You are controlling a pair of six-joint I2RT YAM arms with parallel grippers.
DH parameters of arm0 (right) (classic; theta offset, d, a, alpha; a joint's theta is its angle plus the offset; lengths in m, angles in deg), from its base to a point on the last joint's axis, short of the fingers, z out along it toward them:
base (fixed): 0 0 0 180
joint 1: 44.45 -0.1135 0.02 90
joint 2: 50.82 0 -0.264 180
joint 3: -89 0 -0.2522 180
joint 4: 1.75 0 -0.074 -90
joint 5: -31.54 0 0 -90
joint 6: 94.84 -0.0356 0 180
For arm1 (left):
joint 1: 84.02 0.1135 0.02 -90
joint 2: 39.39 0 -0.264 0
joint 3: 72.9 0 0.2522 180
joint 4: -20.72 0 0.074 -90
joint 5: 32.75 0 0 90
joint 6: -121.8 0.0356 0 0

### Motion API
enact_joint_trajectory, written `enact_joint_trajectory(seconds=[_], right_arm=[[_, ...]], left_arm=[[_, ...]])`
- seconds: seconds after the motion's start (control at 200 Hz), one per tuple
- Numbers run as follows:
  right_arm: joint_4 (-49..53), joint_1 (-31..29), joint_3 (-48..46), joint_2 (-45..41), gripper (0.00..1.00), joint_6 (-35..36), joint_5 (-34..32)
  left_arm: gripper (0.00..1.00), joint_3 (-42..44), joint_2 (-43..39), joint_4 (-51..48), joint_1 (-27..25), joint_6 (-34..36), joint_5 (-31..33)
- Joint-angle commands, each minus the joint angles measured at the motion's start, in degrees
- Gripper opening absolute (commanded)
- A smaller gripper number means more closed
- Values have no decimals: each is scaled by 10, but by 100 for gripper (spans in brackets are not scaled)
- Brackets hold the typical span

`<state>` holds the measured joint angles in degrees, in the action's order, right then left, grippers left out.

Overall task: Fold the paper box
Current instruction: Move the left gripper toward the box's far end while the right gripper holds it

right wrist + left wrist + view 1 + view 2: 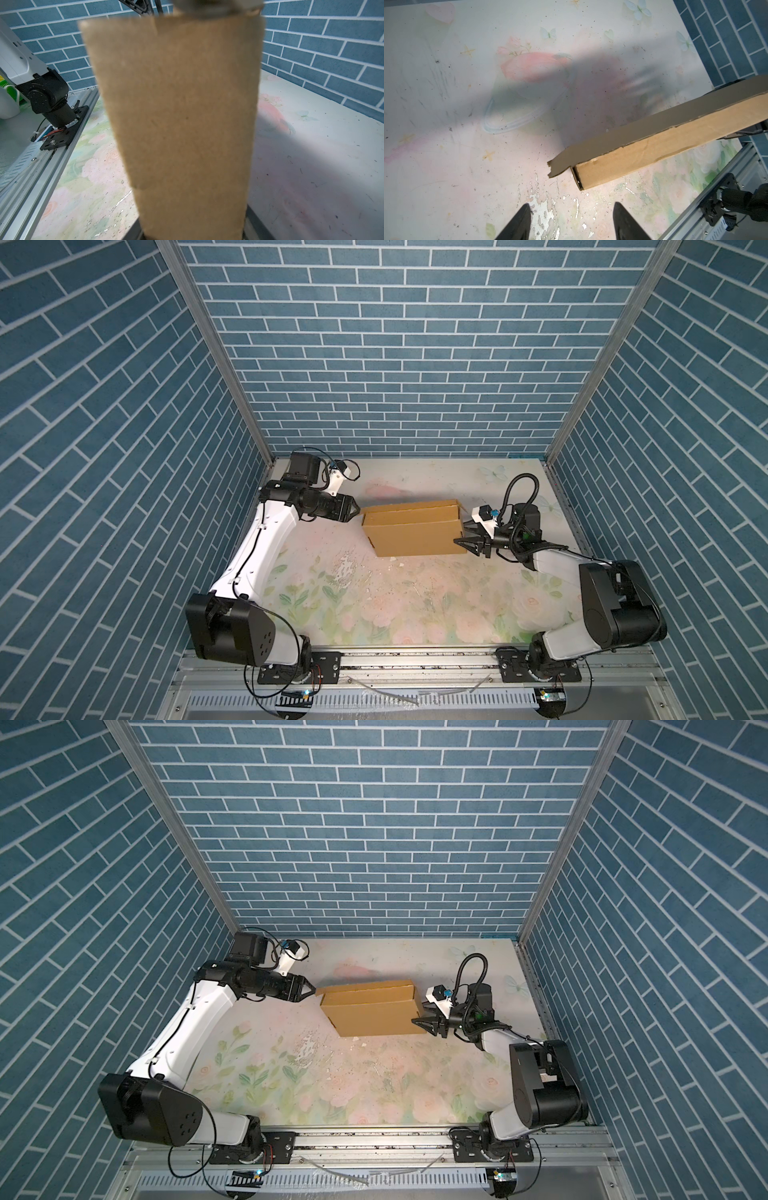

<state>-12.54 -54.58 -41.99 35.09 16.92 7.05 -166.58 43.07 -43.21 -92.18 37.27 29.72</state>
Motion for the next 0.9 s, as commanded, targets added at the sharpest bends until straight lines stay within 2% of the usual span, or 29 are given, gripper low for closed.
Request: enact_joint_trajectory(seconds=[0.0, 0.365, 0.895], right_arm=[[17, -4, 14, -14, 55, 32, 1], [29, -5, 15, -17, 55, 40, -3], [29, -5, 19, -14, 54, 40, -3]], left_arm=[[61, -16, 23, 14, -5, 19, 16], [55, -51, 81, 15, -30, 35, 5], [43, -54, 98, -2, -35, 25, -1]])
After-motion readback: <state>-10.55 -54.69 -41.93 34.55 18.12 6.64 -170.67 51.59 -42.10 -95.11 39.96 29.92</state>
